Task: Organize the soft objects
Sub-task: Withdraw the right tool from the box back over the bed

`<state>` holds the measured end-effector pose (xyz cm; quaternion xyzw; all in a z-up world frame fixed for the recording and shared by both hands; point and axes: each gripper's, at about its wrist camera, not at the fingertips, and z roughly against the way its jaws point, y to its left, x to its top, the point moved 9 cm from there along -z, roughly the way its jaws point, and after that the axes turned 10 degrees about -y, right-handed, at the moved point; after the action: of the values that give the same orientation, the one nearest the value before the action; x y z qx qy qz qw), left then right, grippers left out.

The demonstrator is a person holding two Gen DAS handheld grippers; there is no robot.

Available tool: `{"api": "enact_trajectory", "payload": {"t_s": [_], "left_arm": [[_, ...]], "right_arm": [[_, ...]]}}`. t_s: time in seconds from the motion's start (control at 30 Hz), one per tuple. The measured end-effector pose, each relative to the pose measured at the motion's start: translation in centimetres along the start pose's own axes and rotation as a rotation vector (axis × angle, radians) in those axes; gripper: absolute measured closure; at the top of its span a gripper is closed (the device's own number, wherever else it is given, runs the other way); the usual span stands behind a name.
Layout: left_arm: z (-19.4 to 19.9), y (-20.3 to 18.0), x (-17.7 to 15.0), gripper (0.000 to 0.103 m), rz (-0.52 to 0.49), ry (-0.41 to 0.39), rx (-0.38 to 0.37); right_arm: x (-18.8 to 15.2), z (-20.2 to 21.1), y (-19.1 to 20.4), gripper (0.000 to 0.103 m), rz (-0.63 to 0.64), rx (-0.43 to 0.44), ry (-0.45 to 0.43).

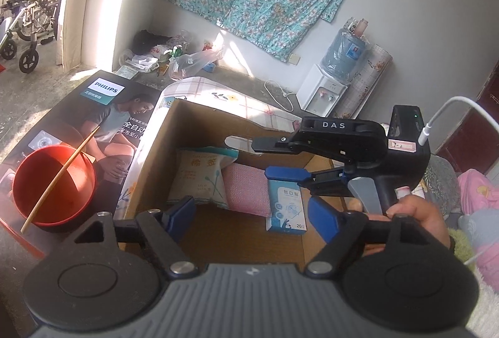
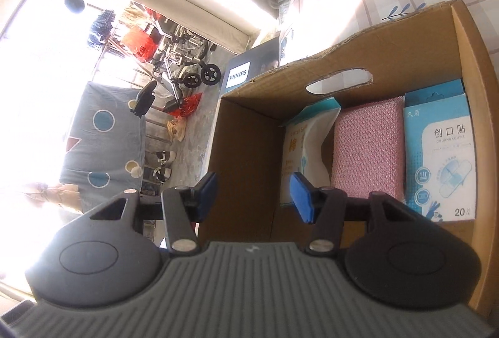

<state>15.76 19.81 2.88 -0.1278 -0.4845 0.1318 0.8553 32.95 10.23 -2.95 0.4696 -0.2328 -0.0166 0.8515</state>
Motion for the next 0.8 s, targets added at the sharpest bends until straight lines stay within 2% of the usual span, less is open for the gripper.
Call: {"api": "enact_trajectory", "payload": {"t_s": [0.17, 0.3, 0.4, 0.5, 0.6, 0.7, 0.8], "left_arm": [[1.2, -4.1, -1.7, 0.017, -0.064, -0.004, -0.049], [1.4, -8.4, -3.3, 0.012, -0.099, 0.000, -0.134], [0.7, -11.9, -4.4, 0.012, -0.156, 0.025, -0.194], [-0.4, -14.9, -4.8, 0.012, -0.225, 0.041, -0.215], [-2.8, -18.2, -4.9, 0.012, -0.305, 0.070, -0.240], [-6.3, -21.3, -5.7, 0.012, -0.379, 0.153, -0.244], [-10.4, -23.9, -7.0, 0.013, -0.437, 0.247, -0.231]], "right_arm": [[-2.2, 8.7, 0.6, 0.050, 0.008, 0.101, -0.085], [-3.0, 16.0, -1.3, 0.048, 0.011, 0.116, -0.189], [-2.6, 20.9, -3.6, 0.048, 0.033, 0.057, -0.264], [-1.4, 25.6, -6.9, 0.048, 0.058, -0.020, -0.342], [0.4, 29.2, -10.9, 0.046, 0.025, -0.092, -0.405], [1.9, 31.7, -15.4, 0.046, -0.036, -0.154, -0.445], [3.5, 32.3, -19.9, 0.046, -0.109, -0.202, -0.443]]}}
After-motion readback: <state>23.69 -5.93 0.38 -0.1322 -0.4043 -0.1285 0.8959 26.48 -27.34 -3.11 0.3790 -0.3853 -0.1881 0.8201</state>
